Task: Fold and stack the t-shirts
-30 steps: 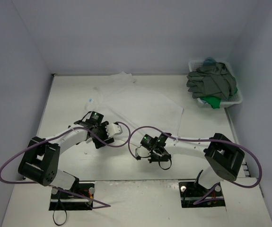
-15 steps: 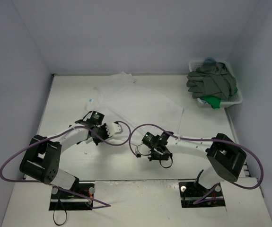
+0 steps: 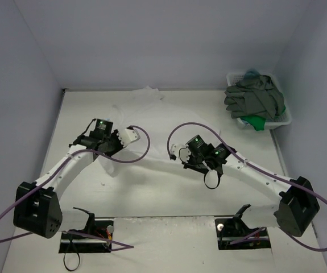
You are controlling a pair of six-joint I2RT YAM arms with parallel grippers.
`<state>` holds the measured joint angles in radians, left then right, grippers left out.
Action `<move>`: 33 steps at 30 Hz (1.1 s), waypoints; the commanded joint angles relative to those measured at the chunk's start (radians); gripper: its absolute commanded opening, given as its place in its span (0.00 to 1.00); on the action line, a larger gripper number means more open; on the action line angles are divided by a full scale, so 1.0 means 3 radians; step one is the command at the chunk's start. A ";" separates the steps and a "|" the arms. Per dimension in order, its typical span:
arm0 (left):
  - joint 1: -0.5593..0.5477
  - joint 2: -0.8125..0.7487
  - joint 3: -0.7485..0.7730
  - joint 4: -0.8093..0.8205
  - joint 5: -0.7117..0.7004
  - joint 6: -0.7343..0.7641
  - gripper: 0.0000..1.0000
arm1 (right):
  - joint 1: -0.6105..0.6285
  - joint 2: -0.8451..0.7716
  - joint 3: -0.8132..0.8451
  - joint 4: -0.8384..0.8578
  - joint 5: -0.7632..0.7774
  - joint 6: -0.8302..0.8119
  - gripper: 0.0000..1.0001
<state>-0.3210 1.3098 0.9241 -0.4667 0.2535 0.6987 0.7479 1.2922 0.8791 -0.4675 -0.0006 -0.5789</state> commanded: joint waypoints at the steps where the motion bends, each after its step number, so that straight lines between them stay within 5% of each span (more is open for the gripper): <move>1: 0.0124 -0.0229 0.0289 -0.0172 0.0024 -0.0028 0.00 | -0.0043 -0.0130 0.0173 -0.0017 -0.0105 0.0109 0.00; 13: 0.0395 -0.0572 0.0856 -0.0601 0.0213 -0.0207 0.00 | -0.0667 -0.0431 0.0454 0.0065 -0.0197 -0.0305 0.00; 22: 0.0390 -0.0991 0.1664 -0.1041 0.0423 -0.0248 0.00 | -0.0683 -0.1172 0.0746 0.0172 -0.0167 -0.0249 0.00; 33: 0.0390 -0.1124 0.2677 -0.1185 0.1016 -0.0616 0.00 | -0.0897 -0.1311 0.1614 0.0157 -0.0448 -0.0064 0.00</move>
<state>-0.2138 0.9951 1.6642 -0.8593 0.5011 0.5587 0.5003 0.9012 1.2583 -0.4656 -0.1238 -0.6178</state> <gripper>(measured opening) 0.006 0.007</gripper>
